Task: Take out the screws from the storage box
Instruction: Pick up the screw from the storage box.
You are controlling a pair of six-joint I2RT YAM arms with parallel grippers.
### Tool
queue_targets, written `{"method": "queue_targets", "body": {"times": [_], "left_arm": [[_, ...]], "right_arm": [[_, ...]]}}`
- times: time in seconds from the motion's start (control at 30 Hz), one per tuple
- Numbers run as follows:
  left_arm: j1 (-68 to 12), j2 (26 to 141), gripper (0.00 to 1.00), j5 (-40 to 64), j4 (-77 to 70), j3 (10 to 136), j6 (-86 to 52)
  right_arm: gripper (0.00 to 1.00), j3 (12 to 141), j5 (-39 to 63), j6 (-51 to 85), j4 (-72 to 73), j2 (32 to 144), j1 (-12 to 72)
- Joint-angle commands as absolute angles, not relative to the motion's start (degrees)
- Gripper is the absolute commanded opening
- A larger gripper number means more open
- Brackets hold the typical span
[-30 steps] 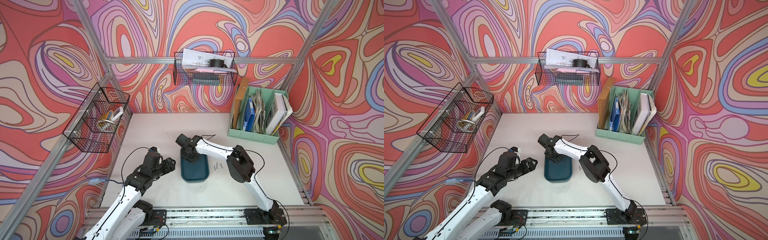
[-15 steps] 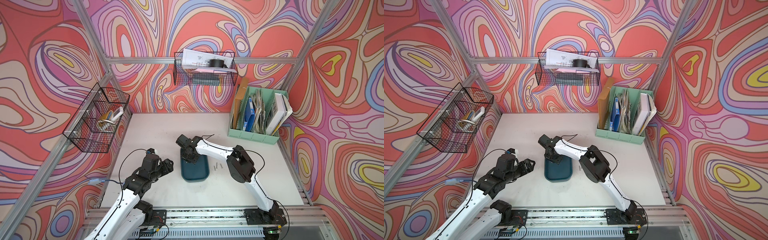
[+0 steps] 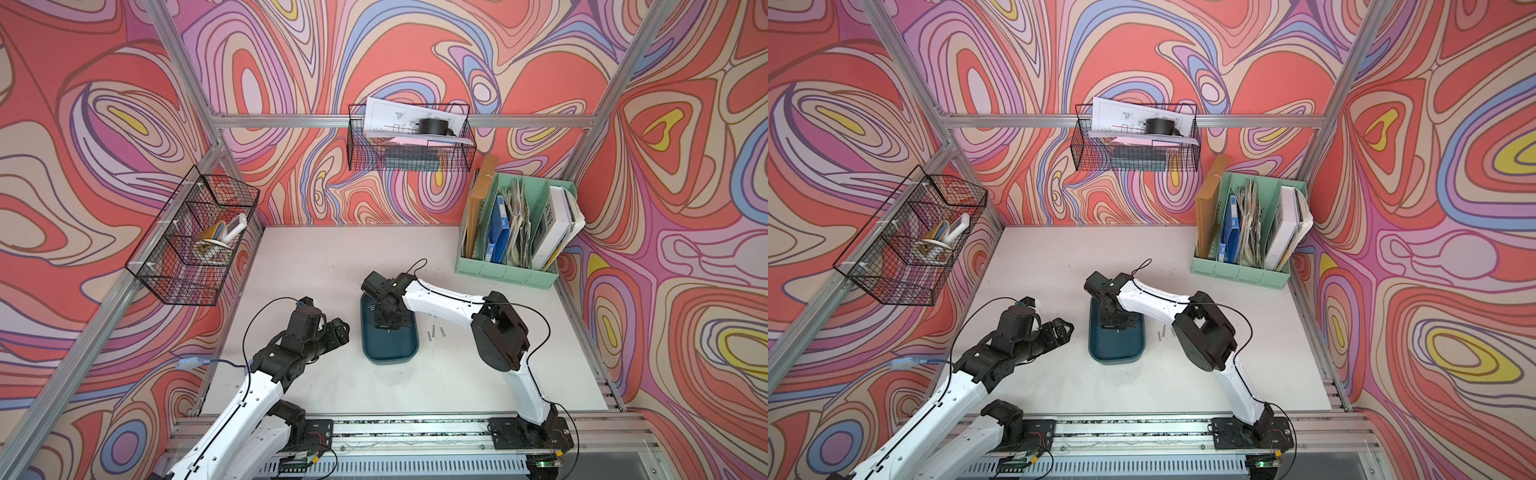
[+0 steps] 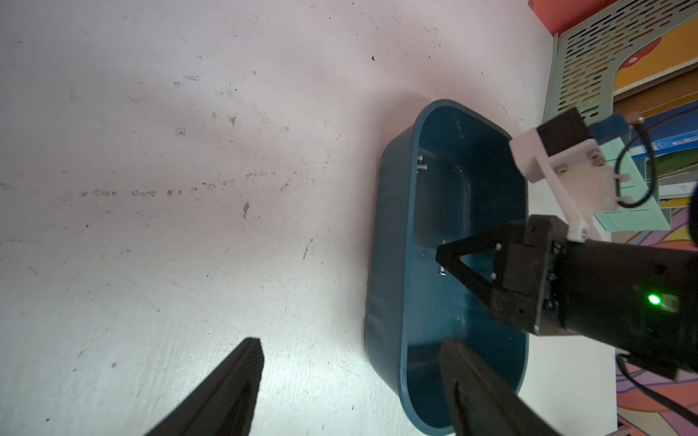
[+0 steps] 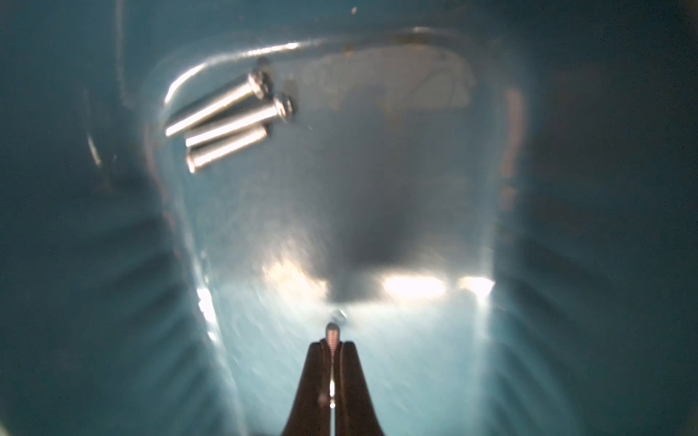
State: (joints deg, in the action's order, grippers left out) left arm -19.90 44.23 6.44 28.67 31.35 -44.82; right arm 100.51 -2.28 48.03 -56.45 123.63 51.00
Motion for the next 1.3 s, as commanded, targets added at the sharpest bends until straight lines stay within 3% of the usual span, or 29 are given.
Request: {"method": "queue_targets", "body": {"times": [0.0, 0.17, 0.73, 1.27], "left_arm": [[-20.08, 44.56, 0.80, 7.02, 27.47, 31.29, -44.19], [-20.12, 44.64, 0.80, 7.63, 26.80, 31.00, -44.65], [-20.09, 44.87, 0.80, 7.73, 27.07, 31.03, -44.47], [-20.12, 44.14, 0.80, 7.03, 27.41, 30.94, -44.47]], "right_arm": [[0.00, 98.39, -3.65, 40.42, -56.59, 120.16, 51.31], [0.00, 98.92, -0.07, 37.69, -55.85, 122.75, 51.29], [0.00, 100.99, -2.80, 36.38, -59.44, 129.62, 51.32], [0.10, 98.08, -0.89, 37.64, -57.88, 130.61, 51.32]]}}
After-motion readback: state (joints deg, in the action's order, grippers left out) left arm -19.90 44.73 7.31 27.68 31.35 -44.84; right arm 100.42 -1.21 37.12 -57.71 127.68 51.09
